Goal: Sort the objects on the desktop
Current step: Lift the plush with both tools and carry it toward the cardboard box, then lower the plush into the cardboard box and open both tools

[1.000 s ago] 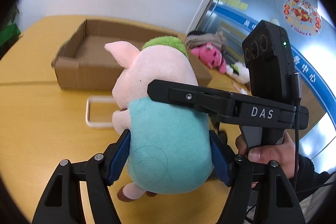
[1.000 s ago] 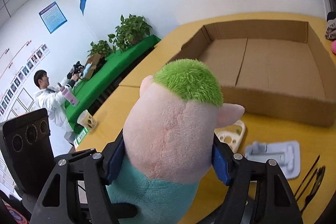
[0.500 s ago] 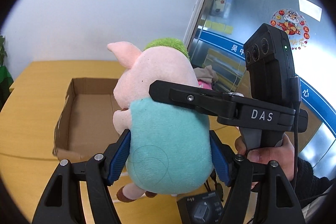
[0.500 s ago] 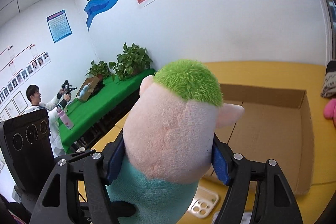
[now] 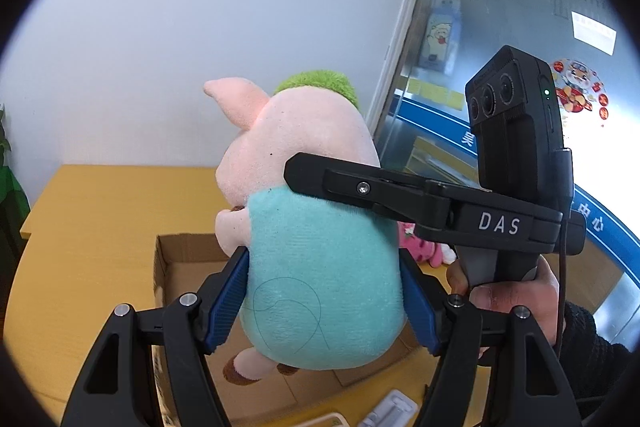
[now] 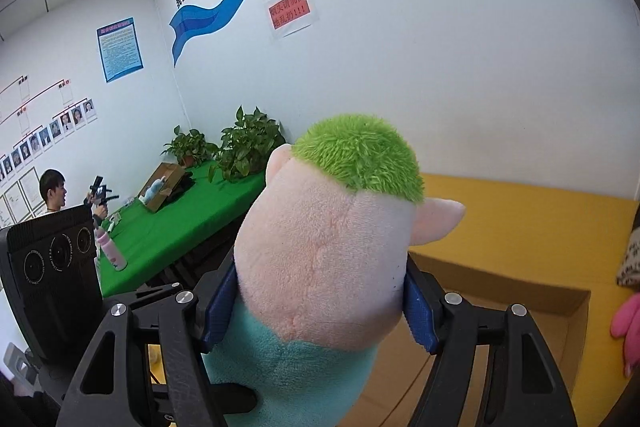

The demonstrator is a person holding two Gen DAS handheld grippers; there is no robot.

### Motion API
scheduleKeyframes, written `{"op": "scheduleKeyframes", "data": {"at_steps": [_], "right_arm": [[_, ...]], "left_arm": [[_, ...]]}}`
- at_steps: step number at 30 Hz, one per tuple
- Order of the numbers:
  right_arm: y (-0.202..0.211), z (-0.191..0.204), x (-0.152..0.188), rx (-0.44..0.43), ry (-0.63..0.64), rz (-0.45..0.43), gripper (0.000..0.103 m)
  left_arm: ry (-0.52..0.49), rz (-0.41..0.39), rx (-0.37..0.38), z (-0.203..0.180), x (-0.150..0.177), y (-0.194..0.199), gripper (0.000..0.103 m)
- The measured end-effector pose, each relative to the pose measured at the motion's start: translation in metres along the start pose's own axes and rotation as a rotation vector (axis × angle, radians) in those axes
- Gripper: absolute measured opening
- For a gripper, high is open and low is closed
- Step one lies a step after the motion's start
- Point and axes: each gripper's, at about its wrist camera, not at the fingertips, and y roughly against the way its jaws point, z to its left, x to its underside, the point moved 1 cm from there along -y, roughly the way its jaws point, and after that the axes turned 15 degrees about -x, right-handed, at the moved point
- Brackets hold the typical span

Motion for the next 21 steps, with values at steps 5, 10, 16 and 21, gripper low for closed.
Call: {"op": "scheduleKeyframes", "data": {"at_steps": [5, 10, 16, 21], "right_arm": [[-0.042, -0.045, -0.021, -0.004, -0.021, 0.016, 0.076], [-0.097, -0.118, -0.003, -0.007, -0.126, 0.043, 0.076], [-0.168, -0.207, 0.062, -0.003, -0.295, 0.112, 0.076], [-0.203, -0.245, 0.111, -0.016, -0.376, 0.143, 0.076]], "left_arm": [[0.007, 0.065, -0.015, 0.025, -0.016, -0.054, 0.071], [0.051, 0.206, -0.034, 0.055, 0.002, -0.132, 0.071], [0.135, 0.403, -0.048, 0.087, 0.056, -0.223, 0.071], [0.15, 0.503, -0.097, 0.1, 0.086, -0.261, 0.071]]}}
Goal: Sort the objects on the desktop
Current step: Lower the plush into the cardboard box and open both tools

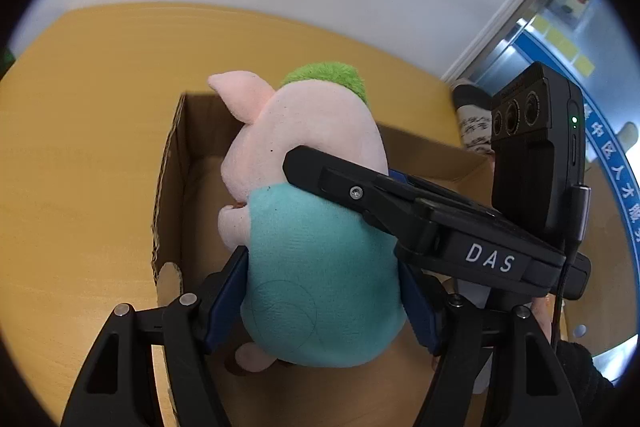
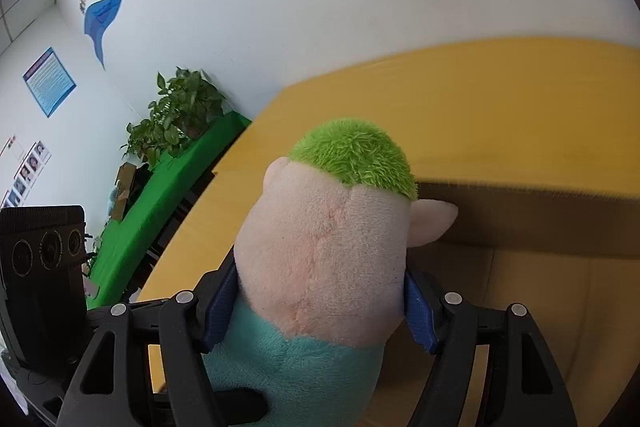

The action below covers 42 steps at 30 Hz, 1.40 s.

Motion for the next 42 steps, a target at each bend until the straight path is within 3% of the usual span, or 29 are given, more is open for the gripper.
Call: {"op": "scheduleKeyframes", "data": {"at_steps": [4, 7, 11, 18, 20, 21, 22, 29, 35, 38, 40, 42], "right_arm": [[-0.012, -0.008, 0.006, -0.004, -0.001, 0.014, 0.078], [-0.013, -0.007, 0.005, -0.044, -0.024, 0.018, 0.089], [-0.011, -0.007, 0.009, -0.109, -0.08, 0.029, 0.094], [0.023, 0.002, 0.014, -0.034, -0.066, 0.044, 0.094], [0.018, 0.006, 0.02, -0.025, -0.055, 0.11, 0.085], [0.012, 0.006, 0.026, -0.016, -0.052, 0.155, 0.073], [0.011, 0.005, 0.029, -0.025, -0.058, 0.156, 0.073], [0.006, -0.007, 0.036, -0.076, -0.103, 0.079, 0.072], [-0.001, -0.003, 0.035, -0.091, -0.127, 0.103, 0.081], [0.02, 0.007, 0.034, -0.032, -0.105, 0.114, 0.082], [0.058, 0.028, 0.034, 0.02, -0.022, 0.08, 0.083], [0.105, 0.054, 0.037, 0.035, 0.049, 0.021, 0.093]], "left_arm": [[0.003, -0.026, -0.027, -0.002, 0.003, 0.002, 0.075], [-0.022, -0.045, -0.094, -0.01, 0.003, 0.016, 0.078], [-0.008, -0.032, -0.111, -0.003, 0.003, 0.02, 0.078], [0.001, -0.056, -0.11, 0.014, 0.016, 0.026, 0.078], [-0.001, -0.064, -0.121, 0.011, 0.017, 0.023, 0.078], [-0.007, -0.064, -0.135, 0.009, 0.018, 0.021, 0.078], [-0.017, -0.072, -0.151, 0.006, 0.019, 0.02, 0.078], [-0.011, -0.138, -0.167, -0.001, 0.026, 0.049, 0.077], [-0.024, -0.191, -0.125, -0.02, 0.047, 0.083, 0.077], [-0.033, -0.216, -0.163, -0.026, 0.059, 0.1, 0.077], [-0.032, -0.26, -0.178, -0.024, 0.073, 0.119, 0.077], [-0.043, -0.308, -0.202, -0.029, 0.081, 0.134, 0.077]]}}
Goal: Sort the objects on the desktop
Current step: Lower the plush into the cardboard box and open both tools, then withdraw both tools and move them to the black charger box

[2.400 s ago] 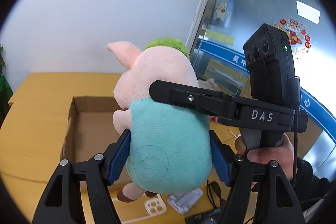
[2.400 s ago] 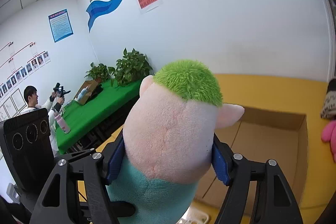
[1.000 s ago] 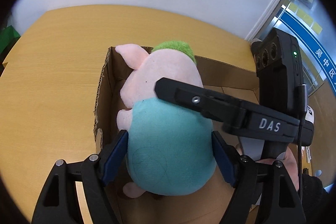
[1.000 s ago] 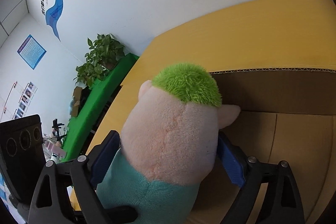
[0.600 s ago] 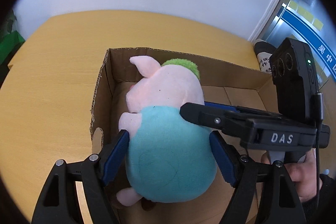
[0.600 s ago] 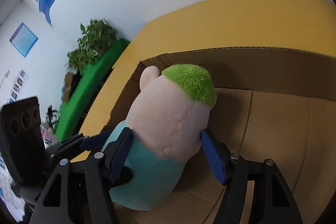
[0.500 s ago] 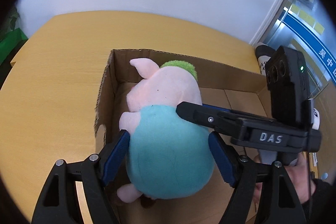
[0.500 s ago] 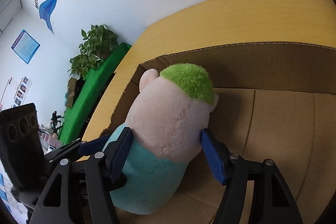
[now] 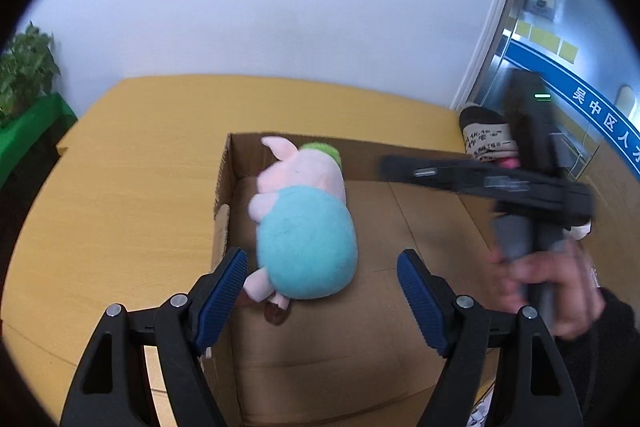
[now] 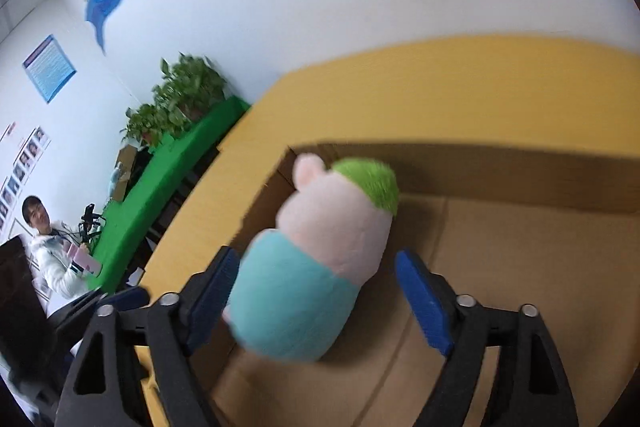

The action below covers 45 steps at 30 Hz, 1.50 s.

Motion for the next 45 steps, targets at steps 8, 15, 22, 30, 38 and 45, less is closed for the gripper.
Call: {"op": "scheduleKeyframes", "data": {"at_steps": [8, 15, 22, 30, 38, 45], "right_arm": [[0.162, 0.079, 0.064, 0.157, 0.15, -0.127, 0.103], [0.198, 0.098, 0.115, 0.347, 0.159, -0.094, 0.103], [0.213, 0.108, 0.149, 0.371, 0.164, -0.094, 0.103], [0.212, 0.114, 0.159, 0.395, 0.173, -0.094, 0.103], [0.216, 0.117, 0.168, 0.347, 0.181, -0.077, 0.103], [0.223, 0.124, 0.219, 0.178, 0.233, -0.014, 0.103]], "left_arm": [[-0.037, -0.141, -0.058, -0.031, 0.034, 0.066, 0.078], [-0.04, -0.138, -0.025, -0.054, 0.056, 0.102, 0.078], [-0.059, -0.152, -0.034, -0.07, 0.065, 0.123, 0.078], [-0.065, -0.15, -0.023, -0.078, 0.067, 0.126, 0.078], [-0.078, -0.116, 0.003, -0.08, 0.074, 0.125, 0.078], [-0.105, 0.007, 0.116, -0.078, 0.107, 0.113, 0.078]]}}
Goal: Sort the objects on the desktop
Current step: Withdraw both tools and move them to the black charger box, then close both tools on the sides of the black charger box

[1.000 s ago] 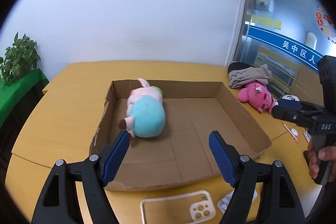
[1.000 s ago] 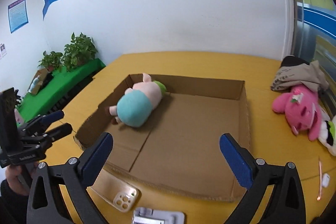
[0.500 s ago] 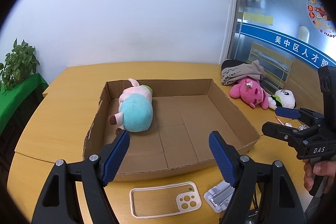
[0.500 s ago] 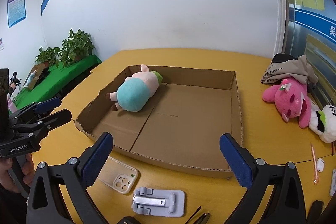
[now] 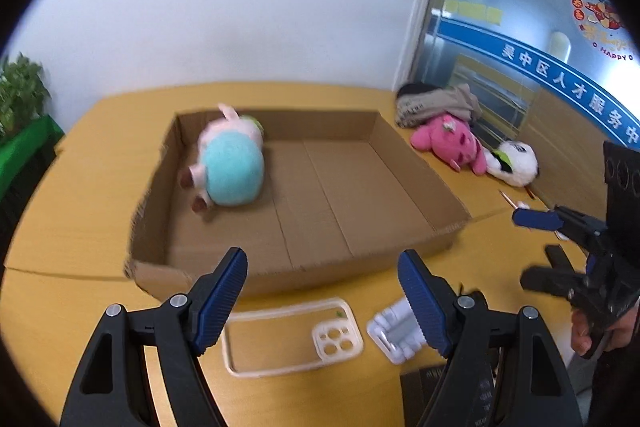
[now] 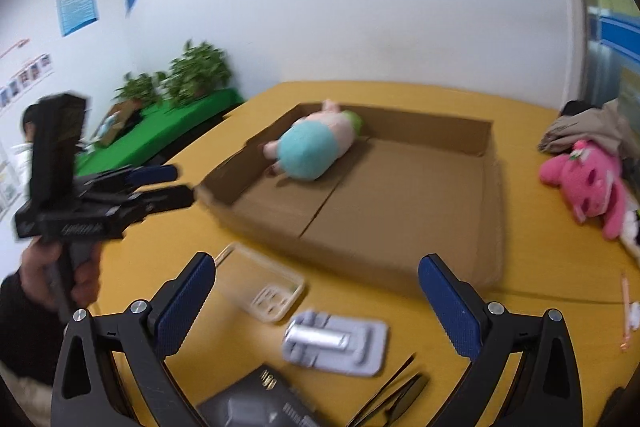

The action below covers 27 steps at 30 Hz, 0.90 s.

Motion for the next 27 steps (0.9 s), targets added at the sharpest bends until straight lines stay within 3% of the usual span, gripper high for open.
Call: {"op": "scheduleKeyframes", "data": {"at_steps": [4, 9, 13, 16, 20, 23, 24, 25, 27], "right_arm": [[-0.005, 0.008, 0.06, -0.129, -0.021, 0.104, 0.103], [-0.007, 0.012, 0.122, -0.206, -0.096, 0.215, 0.103], [-0.01, 0.013, 0.161, -0.266, -0.149, 0.324, 0.103], [-0.02, 0.019, 0.181, -0.262, -0.148, 0.387, 0.103], [-0.035, 0.025, 0.181, -0.234, -0.107, 0.368, 0.102], [-0.042, 0.026, 0.177, -0.211, -0.092, 0.354, 0.094], [-0.043, 0.026, 0.176, -0.195, -0.082, 0.352, 0.086], [-0.043, 0.024, 0.175, -0.177, -0.077, 0.349, 0.072], [-0.043, 0.019, 0.174, -0.18, -0.102, 0.34, 0.066]], "left_arm": [[-0.027, 0.137, 0.143, -0.013, 0.037, -0.024, 0.078], [-0.068, 0.271, 0.312, -0.043, 0.083, -0.039, 0.078], [-0.108, 0.33, 0.392, -0.07, 0.101, -0.045, 0.078], [-0.109, 0.368, 0.378, -0.08, 0.109, -0.053, 0.078], [-0.056, 0.42, 0.429, -0.079, 0.12, -0.062, 0.063], [-0.003, 0.411, 0.438, -0.071, 0.128, -0.061, 0.063], [0.003, 0.406, 0.432, -0.069, 0.128, -0.06, 0.062], [0.014, 0.403, 0.429, -0.066, 0.129, -0.059, 0.061], [0.03, 0.399, 0.43, -0.061, 0.131, -0.056, 0.056]]}}
